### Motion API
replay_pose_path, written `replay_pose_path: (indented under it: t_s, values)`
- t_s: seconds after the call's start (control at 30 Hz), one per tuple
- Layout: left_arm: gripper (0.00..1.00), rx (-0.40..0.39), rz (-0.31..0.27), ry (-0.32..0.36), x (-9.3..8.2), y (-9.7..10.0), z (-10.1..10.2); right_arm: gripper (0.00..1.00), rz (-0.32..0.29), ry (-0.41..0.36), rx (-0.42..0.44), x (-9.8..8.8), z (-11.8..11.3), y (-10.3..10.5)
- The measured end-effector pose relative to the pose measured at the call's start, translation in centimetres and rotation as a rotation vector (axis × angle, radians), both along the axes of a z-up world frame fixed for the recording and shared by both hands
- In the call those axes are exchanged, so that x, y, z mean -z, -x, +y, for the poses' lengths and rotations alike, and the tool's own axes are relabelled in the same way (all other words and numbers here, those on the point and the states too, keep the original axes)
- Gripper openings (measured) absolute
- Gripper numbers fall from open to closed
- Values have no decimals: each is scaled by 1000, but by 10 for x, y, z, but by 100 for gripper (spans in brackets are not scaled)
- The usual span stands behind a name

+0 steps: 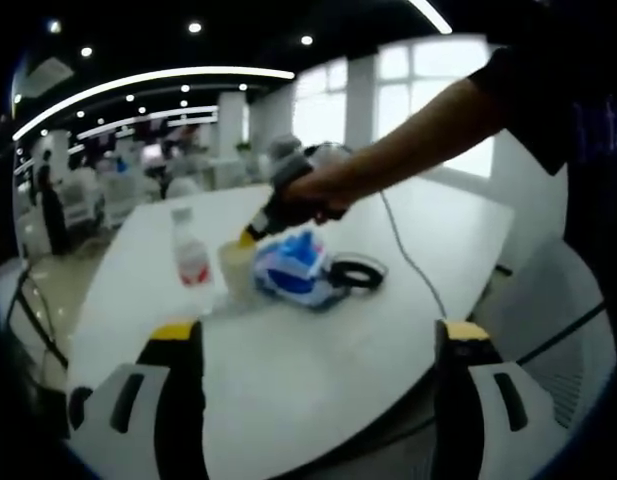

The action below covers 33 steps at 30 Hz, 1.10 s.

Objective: Arrange the tabletop items into an orderly group along one side of the table until the central work area is clear of visible clutter.

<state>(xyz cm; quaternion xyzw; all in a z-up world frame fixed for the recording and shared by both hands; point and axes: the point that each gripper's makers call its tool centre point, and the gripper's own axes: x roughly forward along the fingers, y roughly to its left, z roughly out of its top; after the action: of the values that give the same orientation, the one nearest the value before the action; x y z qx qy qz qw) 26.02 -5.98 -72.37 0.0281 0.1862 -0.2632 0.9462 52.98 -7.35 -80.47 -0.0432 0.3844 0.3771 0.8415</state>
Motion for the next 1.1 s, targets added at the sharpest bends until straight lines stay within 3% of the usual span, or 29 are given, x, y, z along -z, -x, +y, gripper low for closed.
replay_pose_path:
  t_s: [1.1]
  values:
    - [91, 0, 4, -11, 1, -3, 3, 2, 22, 13, -14, 5, 7, 2]
